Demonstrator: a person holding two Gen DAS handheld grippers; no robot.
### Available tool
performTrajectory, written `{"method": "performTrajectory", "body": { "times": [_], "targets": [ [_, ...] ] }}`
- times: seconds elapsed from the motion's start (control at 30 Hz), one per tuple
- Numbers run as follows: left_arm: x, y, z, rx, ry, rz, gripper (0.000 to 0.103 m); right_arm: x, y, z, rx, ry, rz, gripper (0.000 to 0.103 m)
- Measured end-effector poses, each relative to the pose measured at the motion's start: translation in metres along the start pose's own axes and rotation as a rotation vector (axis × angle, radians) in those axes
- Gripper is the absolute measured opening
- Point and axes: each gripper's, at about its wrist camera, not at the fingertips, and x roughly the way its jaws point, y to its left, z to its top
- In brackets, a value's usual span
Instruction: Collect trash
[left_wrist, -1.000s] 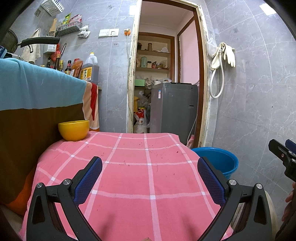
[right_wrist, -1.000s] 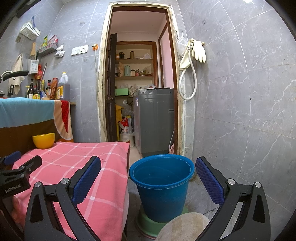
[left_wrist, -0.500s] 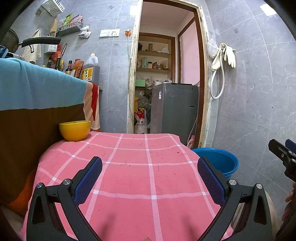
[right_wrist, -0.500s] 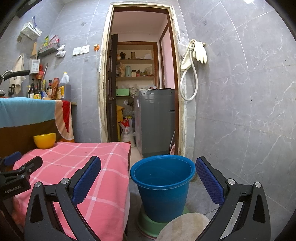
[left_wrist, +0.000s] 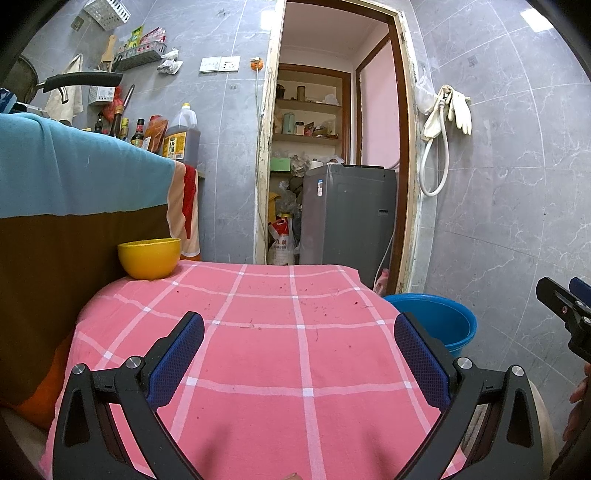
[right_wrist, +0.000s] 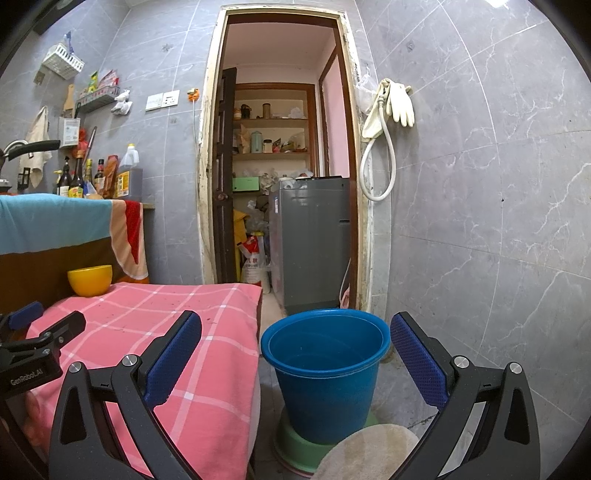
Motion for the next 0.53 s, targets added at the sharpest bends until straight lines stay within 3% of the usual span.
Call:
{"method": "performTrajectory", "body": {
  "times": [0.53],
  "targets": [
    [0.004,-0.0032,-0.0039,0.051,0.007,0.02,0.101,0.0014,0.0036,-0.0002,-0.006,0.003,0.001,0.103]
  ]
}}
